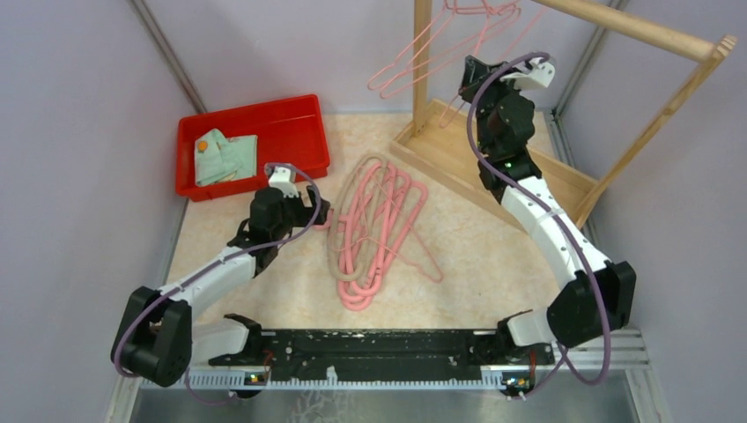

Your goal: Organize the hangers

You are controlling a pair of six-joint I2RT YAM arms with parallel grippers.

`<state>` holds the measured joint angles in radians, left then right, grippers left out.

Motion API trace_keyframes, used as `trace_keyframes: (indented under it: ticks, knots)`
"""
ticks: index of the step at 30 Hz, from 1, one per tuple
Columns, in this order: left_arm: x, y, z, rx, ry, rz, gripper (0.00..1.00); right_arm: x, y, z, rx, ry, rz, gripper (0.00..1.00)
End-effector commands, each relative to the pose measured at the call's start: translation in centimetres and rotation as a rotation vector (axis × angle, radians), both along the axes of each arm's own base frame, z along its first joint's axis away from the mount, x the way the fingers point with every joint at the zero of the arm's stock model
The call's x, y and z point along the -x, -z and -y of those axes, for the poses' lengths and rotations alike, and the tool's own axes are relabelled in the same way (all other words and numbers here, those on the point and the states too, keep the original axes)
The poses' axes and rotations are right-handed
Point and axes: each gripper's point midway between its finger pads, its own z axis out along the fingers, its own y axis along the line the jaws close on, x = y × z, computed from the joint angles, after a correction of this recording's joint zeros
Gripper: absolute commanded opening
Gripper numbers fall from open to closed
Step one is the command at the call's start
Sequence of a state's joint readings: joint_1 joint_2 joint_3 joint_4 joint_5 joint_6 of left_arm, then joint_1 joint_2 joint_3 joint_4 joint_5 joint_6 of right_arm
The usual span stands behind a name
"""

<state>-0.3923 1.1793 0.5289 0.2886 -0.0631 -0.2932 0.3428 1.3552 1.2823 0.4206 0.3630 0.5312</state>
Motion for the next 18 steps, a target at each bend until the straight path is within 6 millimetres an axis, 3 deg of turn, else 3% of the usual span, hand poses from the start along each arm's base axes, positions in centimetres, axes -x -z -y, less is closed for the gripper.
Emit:
trace_keyframes:
  ticks: [1,11,18]
  knots:
    - [-1.0,-1.3,0.4,0.004,0.007,0.039,0.96,0.1,-5.1,0.0,-0.062,-0.037,0.139,0.00]
    - [-1.0,-0.3,0.6,-0.013,0.023,0.012,0.95,-4.1,-2.5,0.9,-0.051,-0.025,0.078,0.00]
    - [-1.2,-0.1,0.8,-0.013,0.028,0.004,0.95,-7.0,-0.2,-1.1,-0.018,-0.092,0.002,0.00]
